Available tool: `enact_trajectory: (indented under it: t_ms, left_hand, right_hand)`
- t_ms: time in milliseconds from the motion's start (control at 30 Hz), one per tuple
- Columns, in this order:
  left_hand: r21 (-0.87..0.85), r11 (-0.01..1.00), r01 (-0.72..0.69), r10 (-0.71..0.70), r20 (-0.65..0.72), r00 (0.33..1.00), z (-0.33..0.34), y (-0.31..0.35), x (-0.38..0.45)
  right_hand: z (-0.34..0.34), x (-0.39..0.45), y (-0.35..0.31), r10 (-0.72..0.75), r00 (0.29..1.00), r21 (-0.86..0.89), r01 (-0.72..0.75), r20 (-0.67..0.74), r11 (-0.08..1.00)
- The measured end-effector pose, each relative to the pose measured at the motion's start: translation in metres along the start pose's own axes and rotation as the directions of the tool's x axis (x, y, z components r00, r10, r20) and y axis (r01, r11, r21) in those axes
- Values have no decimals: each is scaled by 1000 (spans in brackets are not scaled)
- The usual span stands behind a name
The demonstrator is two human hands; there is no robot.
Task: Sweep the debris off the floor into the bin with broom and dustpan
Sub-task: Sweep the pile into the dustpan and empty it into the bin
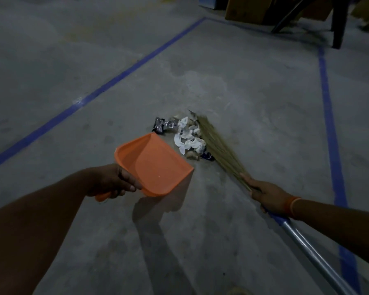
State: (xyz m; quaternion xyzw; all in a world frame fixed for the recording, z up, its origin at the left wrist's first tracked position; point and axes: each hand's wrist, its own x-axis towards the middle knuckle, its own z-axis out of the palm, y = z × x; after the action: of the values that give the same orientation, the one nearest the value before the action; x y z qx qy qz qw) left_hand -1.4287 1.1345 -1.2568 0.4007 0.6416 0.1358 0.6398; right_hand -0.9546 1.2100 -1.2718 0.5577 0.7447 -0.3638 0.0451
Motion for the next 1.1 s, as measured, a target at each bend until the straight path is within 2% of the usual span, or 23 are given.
enact_trajectory:
  t_ms: [167,367,567,700,833,1100]
  left_hand:
    - [-12,1000,0,0,4,1000,5,1,8]
    - [-77,997,25,-26,-12,1000,-7,-8,4]
    - [-176,983,44,-67,-127,990,-35,-29,-15]
    - [-159,985,59,-87,-168,982,-53,-30,-24]
    - [-106,989,99,-118,-195,974,-66,-23,-22]
    - [-80,995,65,-79,-188,979,-59,-7,7]
  right_hand:
    - [11,-4,4,-29,1000,127,28,8,991]
    - [-6,-3,12,-45,998,159,53,-51,986]
    - [-31,19,4,-60,995,85,67,-84,994]
    - [-33,37,0,-49,996,31,52,-80,998]
    - [-37,60,-5,-30,999,-24,29,-29,999]
    - [-64,116,-19,-88,991,-316,117,103,942]
